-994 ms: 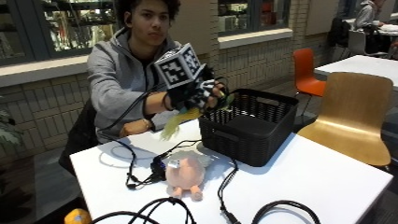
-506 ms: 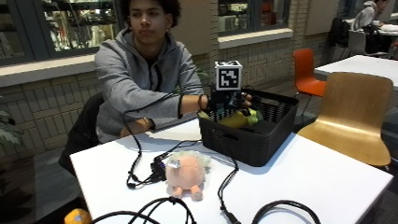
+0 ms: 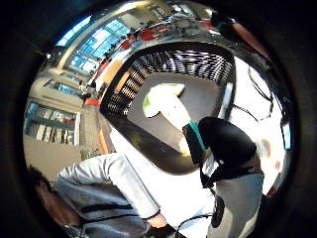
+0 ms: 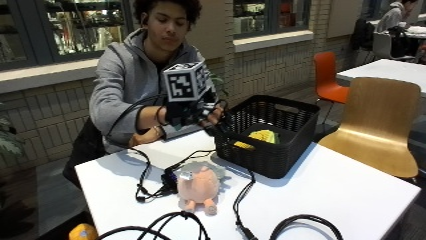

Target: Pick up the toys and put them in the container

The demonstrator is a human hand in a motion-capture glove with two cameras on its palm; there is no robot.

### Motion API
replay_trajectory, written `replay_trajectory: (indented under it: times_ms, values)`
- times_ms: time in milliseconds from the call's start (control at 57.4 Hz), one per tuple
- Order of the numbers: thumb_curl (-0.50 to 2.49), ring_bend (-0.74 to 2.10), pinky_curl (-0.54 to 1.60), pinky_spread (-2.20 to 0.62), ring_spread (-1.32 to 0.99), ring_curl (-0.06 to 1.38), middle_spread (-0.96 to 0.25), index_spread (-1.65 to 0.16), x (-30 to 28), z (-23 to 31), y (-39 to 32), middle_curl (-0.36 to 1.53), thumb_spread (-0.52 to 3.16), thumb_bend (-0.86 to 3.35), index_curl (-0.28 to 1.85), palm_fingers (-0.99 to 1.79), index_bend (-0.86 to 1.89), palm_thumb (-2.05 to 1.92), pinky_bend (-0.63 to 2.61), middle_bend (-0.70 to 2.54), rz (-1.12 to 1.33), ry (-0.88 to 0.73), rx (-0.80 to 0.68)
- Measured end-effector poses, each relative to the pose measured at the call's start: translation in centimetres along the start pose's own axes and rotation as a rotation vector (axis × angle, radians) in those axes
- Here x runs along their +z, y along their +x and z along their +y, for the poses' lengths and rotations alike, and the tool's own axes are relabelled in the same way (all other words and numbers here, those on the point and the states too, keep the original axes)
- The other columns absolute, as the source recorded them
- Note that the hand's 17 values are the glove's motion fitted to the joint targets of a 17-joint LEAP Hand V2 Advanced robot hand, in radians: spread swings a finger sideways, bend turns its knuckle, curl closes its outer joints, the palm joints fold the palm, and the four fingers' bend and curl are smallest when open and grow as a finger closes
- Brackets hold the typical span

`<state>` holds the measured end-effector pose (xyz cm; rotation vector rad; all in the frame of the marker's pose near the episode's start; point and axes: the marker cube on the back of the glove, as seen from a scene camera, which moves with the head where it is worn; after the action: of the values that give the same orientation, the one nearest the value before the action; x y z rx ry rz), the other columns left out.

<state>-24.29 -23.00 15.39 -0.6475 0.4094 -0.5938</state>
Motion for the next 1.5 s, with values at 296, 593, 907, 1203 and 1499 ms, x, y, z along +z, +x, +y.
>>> replay_trajectory:
  times_ms: [296,593,907,1203,1499]
  values:
    - [0.36,0.45,0.37,-0.03,-0.14,0.35,0.02,-0.29,8.5,3.5,6.9,0.48,1.38,0.10,0.27,-0.29,0.08,0.00,1.17,0.14,-0.091,-0.308,0.384]
    - [0.39,0.21,0.36,0.03,-0.05,0.27,0.03,-0.31,12.3,0.6,10.1,0.34,1.27,0.14,0.30,0.01,0.28,0.27,1.15,0.10,-0.032,-0.272,0.608]
    - [0.59,0.79,0.32,-0.15,-0.29,0.47,-0.15,-0.31,11.8,-0.1,9.9,0.46,1.27,0.37,0.43,0.58,0.40,0.74,0.98,0.37,-0.039,-0.045,0.575]
    - [0.74,0.98,0.39,-0.22,-0.43,0.63,-0.29,-0.34,0.9,-3.2,5.4,0.65,0.96,0.31,0.62,0.48,0.57,0.81,1.08,0.51,-0.154,0.192,0.374]
    - [0.84,1.09,0.45,-0.23,-0.48,0.74,-0.35,-0.35,-4.5,-9.5,-10.1,0.84,0.81,0.27,0.79,0.35,0.68,0.82,1.20,0.62,-0.162,0.195,-0.027]
